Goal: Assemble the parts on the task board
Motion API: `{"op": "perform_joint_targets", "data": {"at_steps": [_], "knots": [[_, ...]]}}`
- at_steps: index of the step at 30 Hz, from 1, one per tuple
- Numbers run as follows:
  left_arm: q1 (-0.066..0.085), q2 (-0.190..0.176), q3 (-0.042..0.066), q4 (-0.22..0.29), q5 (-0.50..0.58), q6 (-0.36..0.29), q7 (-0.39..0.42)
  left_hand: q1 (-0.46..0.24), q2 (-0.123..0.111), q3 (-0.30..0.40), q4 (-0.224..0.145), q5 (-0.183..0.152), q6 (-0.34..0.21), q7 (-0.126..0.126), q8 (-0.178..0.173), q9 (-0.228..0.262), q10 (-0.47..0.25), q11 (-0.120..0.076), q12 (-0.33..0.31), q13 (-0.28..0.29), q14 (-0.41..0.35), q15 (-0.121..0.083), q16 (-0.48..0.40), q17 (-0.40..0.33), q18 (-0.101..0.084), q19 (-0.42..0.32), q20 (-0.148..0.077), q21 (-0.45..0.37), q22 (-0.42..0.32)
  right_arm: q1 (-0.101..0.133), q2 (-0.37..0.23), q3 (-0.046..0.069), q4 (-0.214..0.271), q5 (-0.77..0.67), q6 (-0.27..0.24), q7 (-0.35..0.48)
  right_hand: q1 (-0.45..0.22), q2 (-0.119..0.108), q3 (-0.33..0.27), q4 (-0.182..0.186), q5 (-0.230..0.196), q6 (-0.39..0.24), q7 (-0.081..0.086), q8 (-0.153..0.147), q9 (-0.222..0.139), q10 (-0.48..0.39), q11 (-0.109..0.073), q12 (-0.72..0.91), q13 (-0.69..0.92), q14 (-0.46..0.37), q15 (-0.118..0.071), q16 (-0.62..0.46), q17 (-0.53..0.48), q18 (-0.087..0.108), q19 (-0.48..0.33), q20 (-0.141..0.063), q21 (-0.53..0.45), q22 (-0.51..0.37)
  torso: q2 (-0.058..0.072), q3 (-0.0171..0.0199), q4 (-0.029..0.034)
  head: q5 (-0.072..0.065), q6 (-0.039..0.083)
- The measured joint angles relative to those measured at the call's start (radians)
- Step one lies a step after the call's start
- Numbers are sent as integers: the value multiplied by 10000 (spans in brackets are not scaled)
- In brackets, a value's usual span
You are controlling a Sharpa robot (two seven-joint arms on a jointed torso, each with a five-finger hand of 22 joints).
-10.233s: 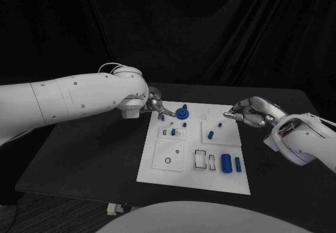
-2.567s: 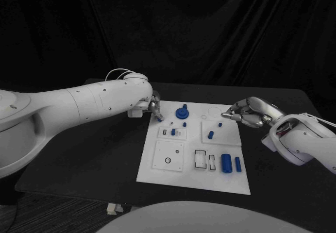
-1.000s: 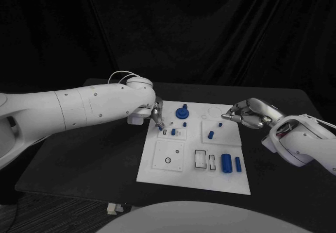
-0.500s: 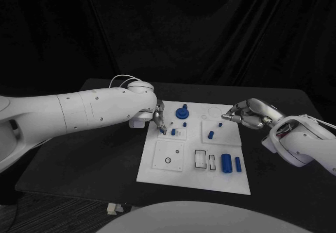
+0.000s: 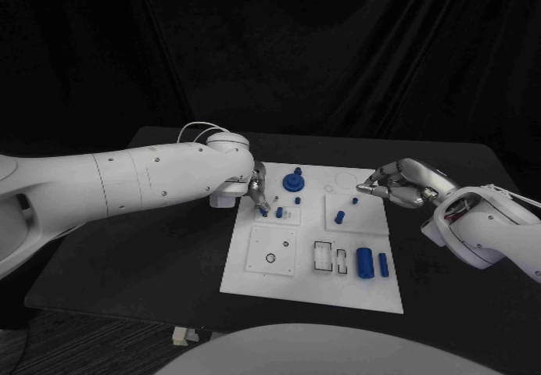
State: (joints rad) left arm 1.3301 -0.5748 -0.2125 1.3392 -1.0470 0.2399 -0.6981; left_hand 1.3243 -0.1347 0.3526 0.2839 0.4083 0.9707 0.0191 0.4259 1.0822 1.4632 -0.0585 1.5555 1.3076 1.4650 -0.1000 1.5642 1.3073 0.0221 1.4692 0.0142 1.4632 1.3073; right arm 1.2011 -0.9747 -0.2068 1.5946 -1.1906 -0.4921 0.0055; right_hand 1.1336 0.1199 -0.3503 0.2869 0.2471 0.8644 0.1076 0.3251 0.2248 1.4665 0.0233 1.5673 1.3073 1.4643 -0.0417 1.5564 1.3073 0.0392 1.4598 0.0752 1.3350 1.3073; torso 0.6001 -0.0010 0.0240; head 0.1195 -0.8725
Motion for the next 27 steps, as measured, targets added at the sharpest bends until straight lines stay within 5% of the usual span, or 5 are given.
{"op": "perform_joint_targets", "data": {"at_steps": [21, 27], "knots": [[-21, 123, 2, -146, 0, 294, -8, -101, 105, 99, -42, -114, 18, -12, -29, -12, 0, 0, -75, -1, 0, 0, 0, 0, 0, 0, 0, -90, 0, -5, 21, 0, -2, 0, 1, 0, 10, 11, 0, 0, 0, 0, 0, 0, 1, 0, 0, 0, 8, 0, 0, 0, 0, -1, 0, 0, 0, 6, 0, 0, -6, 59, 0], [-51, 143, 0, -176, 0, 369, -11, -461, 195, 177, -120, -945, 36, -29, -132, -28, 0, 0, -75, 0, 0, 0, 0, 0, 0, 0, 0, -156, 0, -5, 22, 0, 2, 0, 1, 0, 10, 11, 0, 0, 0, 0, 0, 0, 1, 0, 0, 0, 7, 0, 0, 0, 0, 0, 0, 0, 0, 6, 5, -2, -7, 53, 0]]}}
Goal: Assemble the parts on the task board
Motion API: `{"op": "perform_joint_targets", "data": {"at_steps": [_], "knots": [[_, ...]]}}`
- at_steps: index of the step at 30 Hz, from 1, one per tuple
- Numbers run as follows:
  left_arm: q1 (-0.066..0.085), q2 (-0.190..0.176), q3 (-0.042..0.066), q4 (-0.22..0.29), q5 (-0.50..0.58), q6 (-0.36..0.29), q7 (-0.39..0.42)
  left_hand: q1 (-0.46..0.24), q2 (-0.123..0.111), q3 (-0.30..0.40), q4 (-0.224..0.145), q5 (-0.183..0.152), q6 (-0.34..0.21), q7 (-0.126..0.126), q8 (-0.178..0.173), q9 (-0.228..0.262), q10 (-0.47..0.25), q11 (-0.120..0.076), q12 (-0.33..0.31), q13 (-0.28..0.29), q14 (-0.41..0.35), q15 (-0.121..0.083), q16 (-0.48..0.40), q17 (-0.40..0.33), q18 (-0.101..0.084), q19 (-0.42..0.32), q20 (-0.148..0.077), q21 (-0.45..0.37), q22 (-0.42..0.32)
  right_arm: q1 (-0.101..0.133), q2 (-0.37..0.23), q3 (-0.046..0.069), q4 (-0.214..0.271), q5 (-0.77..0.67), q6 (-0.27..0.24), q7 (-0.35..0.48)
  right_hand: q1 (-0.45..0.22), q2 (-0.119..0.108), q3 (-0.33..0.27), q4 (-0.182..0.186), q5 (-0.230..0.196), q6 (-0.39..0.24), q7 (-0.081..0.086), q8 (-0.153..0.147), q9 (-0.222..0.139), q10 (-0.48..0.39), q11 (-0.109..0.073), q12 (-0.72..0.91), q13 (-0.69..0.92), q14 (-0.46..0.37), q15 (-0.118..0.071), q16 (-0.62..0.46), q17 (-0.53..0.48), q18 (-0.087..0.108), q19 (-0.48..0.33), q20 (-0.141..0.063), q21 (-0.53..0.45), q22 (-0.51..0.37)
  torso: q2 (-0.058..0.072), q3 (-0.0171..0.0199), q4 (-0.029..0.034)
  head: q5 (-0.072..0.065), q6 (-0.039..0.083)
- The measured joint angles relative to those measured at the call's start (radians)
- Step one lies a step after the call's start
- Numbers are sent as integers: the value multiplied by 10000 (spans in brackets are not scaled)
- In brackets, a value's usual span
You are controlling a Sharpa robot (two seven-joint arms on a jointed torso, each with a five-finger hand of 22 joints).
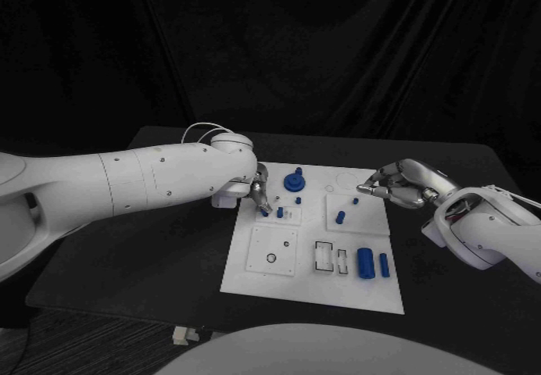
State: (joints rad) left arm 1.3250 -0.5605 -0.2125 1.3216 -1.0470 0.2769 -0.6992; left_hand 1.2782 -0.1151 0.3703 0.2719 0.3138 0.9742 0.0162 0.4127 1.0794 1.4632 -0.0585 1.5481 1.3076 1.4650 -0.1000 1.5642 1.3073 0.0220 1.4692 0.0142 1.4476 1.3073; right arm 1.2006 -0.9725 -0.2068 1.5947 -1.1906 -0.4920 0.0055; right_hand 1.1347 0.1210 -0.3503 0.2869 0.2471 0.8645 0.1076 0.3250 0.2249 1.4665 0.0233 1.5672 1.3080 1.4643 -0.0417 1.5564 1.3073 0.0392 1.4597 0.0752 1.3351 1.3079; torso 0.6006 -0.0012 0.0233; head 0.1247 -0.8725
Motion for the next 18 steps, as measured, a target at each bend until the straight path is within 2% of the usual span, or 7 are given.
{"op": "perform_joint_targets", "data": {"at_steps": [1, 2, 4, 7, 12, 18], "knots": [[0, 3, 0, -11, -1, 11, 0, -134, 6, -32, 23, -186, 19, -19, -36, -21, 0, 0, -41, 0, 0, 0, 0, 0, 1, 0, 0, -17, 0, 0, 0, 0, 1, 0, 0, 0, 0, 0, 0, 0, 0, 0, 0, 0, 0, 0, 0, 0, 0, 0, 0, 0, 0, 0, 0, 0, 0, 0, 1, 0, 0, 0, 0], [-2, 5, 0, -18, -3, 21, -1, -350, 40, -207, 64, -550, 49, -56, -75, -63, 24, 24, -41, 0, 0, 0, 0, 0, 0, 0, 0, -40, 0, 0, 0, 0, 1, 0, 0, 0, 0, 0, 0, 0, 0, 0, 0, 0, 0, 0, 0, 0, 0, 0, 0, 0, 0, 0, 0, 0, 0, 0, 1, 0, 0, -1, 0], [-19, 8, 0, -24, -4, 40, -2, -598, 89, -454, 112, -951, 33, -36, -90, -121, 34, 34, -41, 0, 0, 0, 0, 0, 0, 0, 0, -40, 0, 0, -1, 0, 2, 0, 0, 0, 0, 0, 0, 0, 0, 0, 0, 0, 0, 0, 0, 0, -1, 0, 0, 0, 0, 0, 0, 0, 0, -1, 2, -1, 1, -11, 0], [-55, 16, -11, -30, -4, 84, -4, -979, 159, -796, 149, -1330, 30, 38, -200, -153, 10, 57, -41, 0, 0, 0, 0, 0, 0, 0, 0, -40, 0, -1, -2, 0, 2, 0, -1, 0, 0, 0, 0, 0, 0, 0, -1, 0, 0, 0, 0, 0, -1, 0, 0, 0, 0, 0, 0, 0, 0, -1, 3, -1, 2, -19, 0], [-61, 23, -12, -54, -3, 115, -5, -1455, 327, -1249, 164, -1676, -22, 90, -392, -279, 31, 105, -81, 0, 37, 37, 0, 0, 0, -36, 36, -90, 0, -2, -2, 0, 3, 0, -1, 1, 0, 0, 0, 0, 0, 0, 0, 0, 1, 0, 0, 0, -1, 0, 0, 0, 0, 0, 0, 0, 0, -1, 3, 0, 2, -13, 0], [-65, 37, -8, -77, -3, 135, -7, -1695, 432, -1507, 177, -1736, -22, 90, -527, -349, 30, 173, -80, 0, 1, 73, 0, 0, 0, -36, 36, -90, 0, -3, -2, 0, 3, 0, -1, 2, 0, 0, 0, 0, 0, 0, 0, 0, 1, 0, 0, 0, -2, 0, 0, 0, 0, 0, 0, 0, 0, -2, 1, 0, 3, -22, 0]]}}
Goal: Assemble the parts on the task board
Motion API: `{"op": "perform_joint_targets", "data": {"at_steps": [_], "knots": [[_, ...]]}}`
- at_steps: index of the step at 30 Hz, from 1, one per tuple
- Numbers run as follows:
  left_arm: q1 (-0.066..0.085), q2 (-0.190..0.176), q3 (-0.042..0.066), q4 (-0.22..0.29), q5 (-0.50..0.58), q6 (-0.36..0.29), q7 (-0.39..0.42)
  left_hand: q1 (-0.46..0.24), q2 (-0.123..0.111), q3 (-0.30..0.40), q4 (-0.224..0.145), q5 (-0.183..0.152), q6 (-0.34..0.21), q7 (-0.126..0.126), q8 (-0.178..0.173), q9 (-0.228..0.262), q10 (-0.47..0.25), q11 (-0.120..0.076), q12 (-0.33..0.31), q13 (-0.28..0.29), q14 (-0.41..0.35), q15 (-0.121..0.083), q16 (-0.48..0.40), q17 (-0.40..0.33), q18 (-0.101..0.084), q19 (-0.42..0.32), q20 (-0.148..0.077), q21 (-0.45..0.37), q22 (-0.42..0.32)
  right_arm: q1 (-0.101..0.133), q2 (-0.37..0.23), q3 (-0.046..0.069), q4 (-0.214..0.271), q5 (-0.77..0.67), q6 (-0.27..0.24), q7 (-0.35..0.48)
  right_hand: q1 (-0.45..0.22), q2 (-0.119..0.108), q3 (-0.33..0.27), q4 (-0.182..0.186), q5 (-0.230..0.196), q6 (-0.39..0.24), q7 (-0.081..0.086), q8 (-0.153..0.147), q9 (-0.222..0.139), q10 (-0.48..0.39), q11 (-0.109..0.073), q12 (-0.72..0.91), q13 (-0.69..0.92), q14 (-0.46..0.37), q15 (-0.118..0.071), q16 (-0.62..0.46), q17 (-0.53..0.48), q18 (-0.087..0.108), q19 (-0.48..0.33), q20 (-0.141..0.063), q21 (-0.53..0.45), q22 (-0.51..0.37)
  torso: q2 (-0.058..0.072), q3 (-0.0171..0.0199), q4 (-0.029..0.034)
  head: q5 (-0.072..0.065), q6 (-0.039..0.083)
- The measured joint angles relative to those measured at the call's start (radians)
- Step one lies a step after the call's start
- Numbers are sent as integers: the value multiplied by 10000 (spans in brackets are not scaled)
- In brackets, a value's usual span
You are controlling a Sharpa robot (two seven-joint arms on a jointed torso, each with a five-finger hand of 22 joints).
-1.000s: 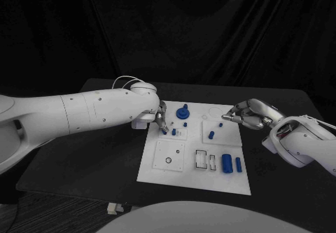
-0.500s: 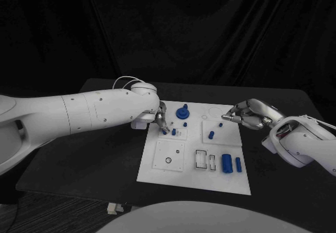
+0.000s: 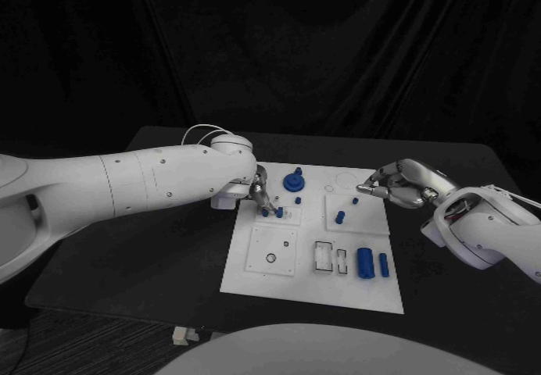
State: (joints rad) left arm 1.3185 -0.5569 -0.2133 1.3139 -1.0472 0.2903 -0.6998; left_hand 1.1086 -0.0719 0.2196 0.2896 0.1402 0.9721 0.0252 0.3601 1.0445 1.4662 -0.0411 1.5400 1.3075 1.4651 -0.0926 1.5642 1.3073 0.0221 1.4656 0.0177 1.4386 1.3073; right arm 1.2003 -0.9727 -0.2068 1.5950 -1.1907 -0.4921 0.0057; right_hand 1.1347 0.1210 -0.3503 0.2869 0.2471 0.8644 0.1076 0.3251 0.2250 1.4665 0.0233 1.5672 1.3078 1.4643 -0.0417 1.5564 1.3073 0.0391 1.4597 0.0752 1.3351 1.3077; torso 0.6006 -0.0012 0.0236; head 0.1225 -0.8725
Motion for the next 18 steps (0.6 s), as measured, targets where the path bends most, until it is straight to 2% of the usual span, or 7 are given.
{"op": "perform_joint_targets", "data": {"at_steps": [2, 7, 14, 18], "knots": [[-1, 4, 0, -7, 0, 6, 0, -54, 27, -48, -5, 0, 3, 46, 0, -8, 0, 0, 0, 0, 0, 0, 0, 0, 1, 0, 0, 0, 0, 0, 0, 0, 0, 0, 0, 0, 0, 0, 0, 0, 0, 0, 0, 0, 0, 0, 0, 0, -1, 0, 0, 0, 0, 0, 0, 0, 0, 0, -1, 0, 0, 0, 0], [-2, 11, 2, -19, 0, 23, -1, -434, 154, -373, 16, -265, 1, 72, -117, -44, 0, 0, 0, 0, 0, 0, 0, 0, 1, 39, 38, 0, 0, -2, 0, 0, 0, 0, 0, 1, 49, -49, 0, 0, 45, 0, 0, 0, 0, 0, 0, 0, -1, 0, 0, 0, 0, 0, 0, 0, -49, -1, -4, 0, 0, 0, 0], [-2, -12, 7, -36, -2, 79, -5, -662, 188, -623, 18, -367, -36, 109, -116, -42, 0, 0, 0, -1, 36, 36, 0, 0, 1, 2, 74, -42, 0, -4, -2, 0, 0, 0, 0, 2, 49, -49, 0, 0, 45, 0, 0, 0, 0, 0, 0, 0, -2, 0, 0, 0, 0, 0, 0, 0, -49, -2, -3, 0, 0, -8, 0], [-2, -149, 10, 85, -2, 92, -5, -696, 172, -698, 6, -368, -38, 110, -116, 17, 0, 0, 0, -1, 37, 36, 0, 0, 1, 2, 74, -42, 0, -4, -13, 0, 0, 0, 0, 2, 49, -49, 0, 0, 45, 0, 0, 0, 1, 0, 0, 0, -2, 0, 0, 0, 0, 1, 0, 0, -49, -2, -3, 0, 0, -23, 0]]}}
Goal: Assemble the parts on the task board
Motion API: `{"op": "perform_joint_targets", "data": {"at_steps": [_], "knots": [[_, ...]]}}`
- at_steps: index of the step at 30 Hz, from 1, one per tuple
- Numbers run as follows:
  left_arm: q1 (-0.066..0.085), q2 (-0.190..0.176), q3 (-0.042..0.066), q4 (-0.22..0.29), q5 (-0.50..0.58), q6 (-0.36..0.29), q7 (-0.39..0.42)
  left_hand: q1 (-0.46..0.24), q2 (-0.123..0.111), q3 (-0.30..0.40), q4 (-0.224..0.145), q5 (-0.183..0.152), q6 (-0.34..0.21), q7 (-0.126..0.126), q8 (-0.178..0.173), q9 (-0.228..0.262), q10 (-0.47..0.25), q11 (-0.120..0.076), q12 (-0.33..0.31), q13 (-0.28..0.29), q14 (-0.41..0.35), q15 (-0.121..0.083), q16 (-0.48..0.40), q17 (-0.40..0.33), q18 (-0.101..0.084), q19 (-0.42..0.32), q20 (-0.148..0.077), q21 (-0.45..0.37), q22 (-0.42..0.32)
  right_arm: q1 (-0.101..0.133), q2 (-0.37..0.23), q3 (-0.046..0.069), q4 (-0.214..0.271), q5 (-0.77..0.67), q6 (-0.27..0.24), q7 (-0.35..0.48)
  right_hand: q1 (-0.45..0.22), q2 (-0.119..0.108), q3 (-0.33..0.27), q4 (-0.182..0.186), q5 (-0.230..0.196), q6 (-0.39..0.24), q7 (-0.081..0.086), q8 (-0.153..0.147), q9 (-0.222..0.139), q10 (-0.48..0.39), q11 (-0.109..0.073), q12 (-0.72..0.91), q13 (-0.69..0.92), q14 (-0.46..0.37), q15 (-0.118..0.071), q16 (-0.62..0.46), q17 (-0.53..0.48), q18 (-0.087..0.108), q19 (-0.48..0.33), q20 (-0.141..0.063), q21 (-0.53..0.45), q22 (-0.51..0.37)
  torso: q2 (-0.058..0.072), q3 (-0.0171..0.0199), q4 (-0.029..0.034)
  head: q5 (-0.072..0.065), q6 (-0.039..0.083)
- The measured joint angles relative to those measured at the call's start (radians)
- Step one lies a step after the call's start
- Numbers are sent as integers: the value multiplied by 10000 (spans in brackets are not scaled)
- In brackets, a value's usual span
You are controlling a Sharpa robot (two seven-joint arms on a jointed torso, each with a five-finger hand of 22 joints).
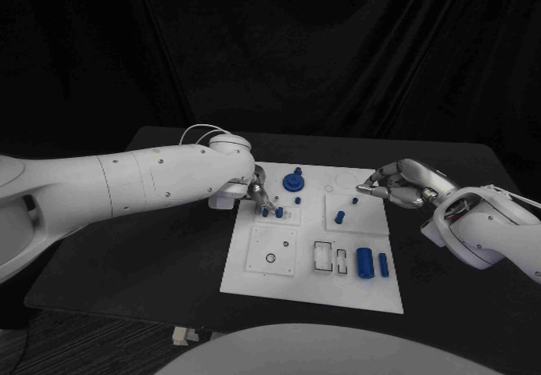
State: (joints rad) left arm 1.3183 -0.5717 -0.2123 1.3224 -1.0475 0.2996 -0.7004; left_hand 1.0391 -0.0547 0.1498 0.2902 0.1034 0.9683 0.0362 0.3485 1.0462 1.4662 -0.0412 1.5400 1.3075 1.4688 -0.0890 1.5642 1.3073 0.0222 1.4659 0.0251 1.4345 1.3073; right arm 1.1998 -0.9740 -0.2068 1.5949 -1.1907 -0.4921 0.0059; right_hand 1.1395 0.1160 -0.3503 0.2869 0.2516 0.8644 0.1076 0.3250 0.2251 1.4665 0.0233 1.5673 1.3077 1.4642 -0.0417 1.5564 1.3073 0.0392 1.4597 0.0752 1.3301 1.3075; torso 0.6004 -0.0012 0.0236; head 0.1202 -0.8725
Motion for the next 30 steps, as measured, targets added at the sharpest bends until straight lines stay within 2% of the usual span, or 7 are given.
{"op": "perform_joint_targets", "data": {"at_steps": [6, 10, 17, 23, 26, 28, 30], "knots": [[78, -554, -25, 554, -90, -128, -1, 0, 0, -260, 6, 40, -425, 59, 288, 423, -7, 64, 52, 0, 0, 0, 0, 0, 0, 0, -1, 0, 0, -1, -17, 0, -9, 0, 5, -5, 0, 0, 0, 0, 0, 0, 0, 0, 0, 0, 0, 0, -1, 0, 0, 0, 0, 0, 0, 0, 0, 0, 0, 0, 1, -55, 0], [447, -940, -18, 975, -264, -344, 20, 111, -27, -390, 22, 168, -611, 68, 524, 692, -7, 64, 58, 0, -35, 35, 0, 1, 0, 0, 0, 0, 0, -1, -18, 0, -21, 0, 7, -11, 0, 0, 0, 0, 0, 0, 0, 0, 0, 0, 0, 0, -1, 0, 0, 0, 0, 0, 0, 0, 0, -1, -1, 0, 0, -23, 0], [1136, -1744, -4, 1754, -531, -1176, 684, 1933, 25, -161, -112, 1531, -1404, 178, 850, 1030, -28, 214, -479, -1, -33, 154, -19, 8, 7, -14, 94, -466, 0, -3, -46, 0, 16, 0, -34, 45, 30, 30, 0, 0, 0, 0, 0, 0, 0, 0, 0, 0, -1, 0, 0, 0, 0, 0, 0, 0, 0, -1, -4, 0, 2, -46, 0], [1352, -2094, -7, 1990, -660, -2625, 2291, 2857, -300, 42, -33, 1096, -2486, 801, 478, 265, -2557, 830, -2537, -100, -421, 793, -1341, 7, 409, -1379, 570, -2901, 8, -3, -222, 0, 320, 0, -311, 327, 40, 40, -17, 17, -1, 25, -25, 0, 0, 0, 0, 0, -2, 0, 0, 0, 0, 0, 0, 0, 0, -2, -12, 0, 9, -100, 0], [1390, -2085, -11, 1878, -820, -3560, 3576, 3428, -541, 66, -8, 406, -3096, 1129, 104, -467, -7438, 1298, -5998, -2487, -2145, 1236, -2467, -2, 556, -1914, 843, -3151, 8, -3, -302, 0, 447, 0, -488, 498, 39, 40, -29, 29, -1, 72, -2, 0, 0, 0, 0, 0, -2, 0, 0, 0, 0, 0, 0, 0, 0, -2, -14, 1, 7, -124, 0], [1390, -2017, -12, 1690, -1080, -4182, 4584, 3981, -615, 155, -34, 63, -3433, 1275, -465, -1430, -8785, 1526, -7621, -3707, -3571, 1420, -3578, -888, 555, -2279, 990, -3368, 7, -3, -357, 0, 506, 0, -593, 599, 40, 40, -28, 29, -1, 73, -1, 0, 0, 0, 0, 0, -2, 0, 0, 0, 0, 0, 0, 0, 0, -2, -14, 2, 5, -128, 0], [1349, -1937, -5, 1516, -1431, -4682, 5430, 4688, -790, 444, -55, 38, -2887, 762, -1405, -3371, -9008, 1277, -9511, -5795, -2931, 1154, -3636, -1455, 554, -1705, 961, -2732, 7, -3, -391, 0, 548, 0, -672, 677, 39, 40, -29, 29, -1, 73, -1, 0, 0, 0, 0, 0, -2, 0, 0, 0, 0, 0, 0, 0, 0, -2, -15, 2, 5, -152, 0]]}}
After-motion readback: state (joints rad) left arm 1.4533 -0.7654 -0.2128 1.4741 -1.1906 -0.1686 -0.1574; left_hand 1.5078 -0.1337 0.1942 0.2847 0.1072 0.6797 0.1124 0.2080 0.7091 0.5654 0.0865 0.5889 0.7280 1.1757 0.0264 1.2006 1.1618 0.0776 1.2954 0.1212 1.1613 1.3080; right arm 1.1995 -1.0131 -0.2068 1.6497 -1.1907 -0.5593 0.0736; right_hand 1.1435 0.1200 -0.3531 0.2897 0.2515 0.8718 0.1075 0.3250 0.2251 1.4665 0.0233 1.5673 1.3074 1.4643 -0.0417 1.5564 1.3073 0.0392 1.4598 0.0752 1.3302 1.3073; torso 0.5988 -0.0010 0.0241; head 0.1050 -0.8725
